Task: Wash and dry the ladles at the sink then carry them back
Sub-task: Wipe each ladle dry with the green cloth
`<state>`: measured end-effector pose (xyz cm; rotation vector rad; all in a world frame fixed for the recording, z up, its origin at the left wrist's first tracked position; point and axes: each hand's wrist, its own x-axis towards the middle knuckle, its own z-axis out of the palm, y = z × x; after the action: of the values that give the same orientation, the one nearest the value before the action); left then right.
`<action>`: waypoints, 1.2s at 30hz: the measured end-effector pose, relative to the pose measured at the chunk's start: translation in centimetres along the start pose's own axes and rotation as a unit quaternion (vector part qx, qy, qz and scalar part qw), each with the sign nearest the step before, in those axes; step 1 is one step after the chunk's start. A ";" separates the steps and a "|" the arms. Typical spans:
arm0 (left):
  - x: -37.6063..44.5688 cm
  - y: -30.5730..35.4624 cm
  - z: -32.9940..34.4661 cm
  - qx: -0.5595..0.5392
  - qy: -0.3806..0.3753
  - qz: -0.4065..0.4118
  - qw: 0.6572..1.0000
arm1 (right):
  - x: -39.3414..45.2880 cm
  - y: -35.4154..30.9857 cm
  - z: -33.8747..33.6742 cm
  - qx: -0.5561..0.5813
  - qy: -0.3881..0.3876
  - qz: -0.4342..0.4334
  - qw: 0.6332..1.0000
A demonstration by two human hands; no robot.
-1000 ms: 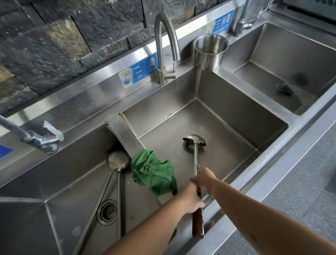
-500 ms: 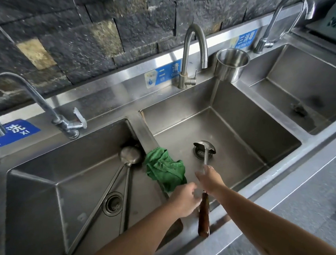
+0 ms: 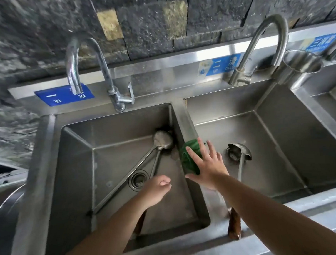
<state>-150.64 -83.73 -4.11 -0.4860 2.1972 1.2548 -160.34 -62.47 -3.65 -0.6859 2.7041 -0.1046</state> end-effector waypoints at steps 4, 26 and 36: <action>0.9 -3.6 -2.4 -0.006 0.026 -0.044 0.999 | 2.4 -0.7 0.6 -0.011 -0.016 0.008 1.000; 20.8 -11.0 -6.2 0.218 0.072 -0.059 0.971 | 8.8 -2.9 1.4 -0.044 0.041 0.118 0.991; 26.6 -10.2 -6.6 0.127 0.026 -0.091 0.987 | 9.7 -2.9 1.2 -0.070 0.035 0.104 0.992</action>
<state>-167.60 -95.41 -24.86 -0.6057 2.2579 0.8626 -166.59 -69.66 -7.36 -0.4426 2.8519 0.1166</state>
